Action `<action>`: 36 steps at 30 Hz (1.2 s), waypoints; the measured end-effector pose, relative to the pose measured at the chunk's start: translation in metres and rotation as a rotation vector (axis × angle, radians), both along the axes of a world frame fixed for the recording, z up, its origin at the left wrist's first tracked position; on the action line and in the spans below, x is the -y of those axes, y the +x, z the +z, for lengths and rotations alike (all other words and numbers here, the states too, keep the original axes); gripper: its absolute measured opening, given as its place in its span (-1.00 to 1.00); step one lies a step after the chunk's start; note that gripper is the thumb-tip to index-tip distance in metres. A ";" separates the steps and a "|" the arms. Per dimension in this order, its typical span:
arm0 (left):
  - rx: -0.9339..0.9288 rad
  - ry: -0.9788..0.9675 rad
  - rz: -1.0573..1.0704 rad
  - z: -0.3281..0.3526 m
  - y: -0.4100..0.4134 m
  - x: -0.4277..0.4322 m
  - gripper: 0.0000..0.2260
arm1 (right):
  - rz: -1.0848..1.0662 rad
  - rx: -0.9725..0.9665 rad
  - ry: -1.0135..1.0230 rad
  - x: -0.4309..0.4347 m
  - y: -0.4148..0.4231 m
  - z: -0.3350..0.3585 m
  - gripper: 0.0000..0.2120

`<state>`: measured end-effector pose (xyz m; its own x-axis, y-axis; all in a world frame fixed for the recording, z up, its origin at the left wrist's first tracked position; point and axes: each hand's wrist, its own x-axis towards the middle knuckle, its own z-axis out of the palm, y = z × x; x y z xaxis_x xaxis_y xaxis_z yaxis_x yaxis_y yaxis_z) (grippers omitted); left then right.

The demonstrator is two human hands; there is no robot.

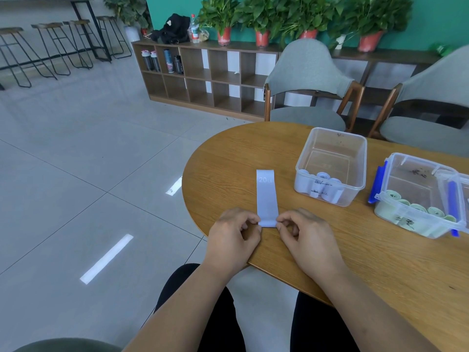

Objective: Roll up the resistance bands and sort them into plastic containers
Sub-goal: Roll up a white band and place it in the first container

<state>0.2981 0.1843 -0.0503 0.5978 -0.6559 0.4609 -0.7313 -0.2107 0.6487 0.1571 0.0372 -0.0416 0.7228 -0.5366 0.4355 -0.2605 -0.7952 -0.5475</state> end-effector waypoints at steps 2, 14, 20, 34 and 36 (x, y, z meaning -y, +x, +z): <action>-0.008 0.000 0.005 -0.001 0.000 0.000 -0.86 | 0.000 0.000 0.002 0.000 0.000 0.000 -0.86; -0.087 -0.026 0.006 -0.001 0.000 0.000 -0.84 | -0.001 0.012 0.029 0.002 0.000 -0.002 -0.76; -0.031 -0.021 -0.002 0.000 -0.001 -0.001 -0.90 | 0.005 0.012 0.042 0.002 -0.001 0.000 -0.81; -0.008 0.013 0.016 -0.005 0.002 0.002 -0.86 | -0.001 -0.001 0.019 0.001 0.001 0.000 -0.85; -0.029 0.011 0.021 -0.004 0.002 0.003 -0.84 | -0.001 -0.010 0.024 0.002 0.001 -0.001 -0.80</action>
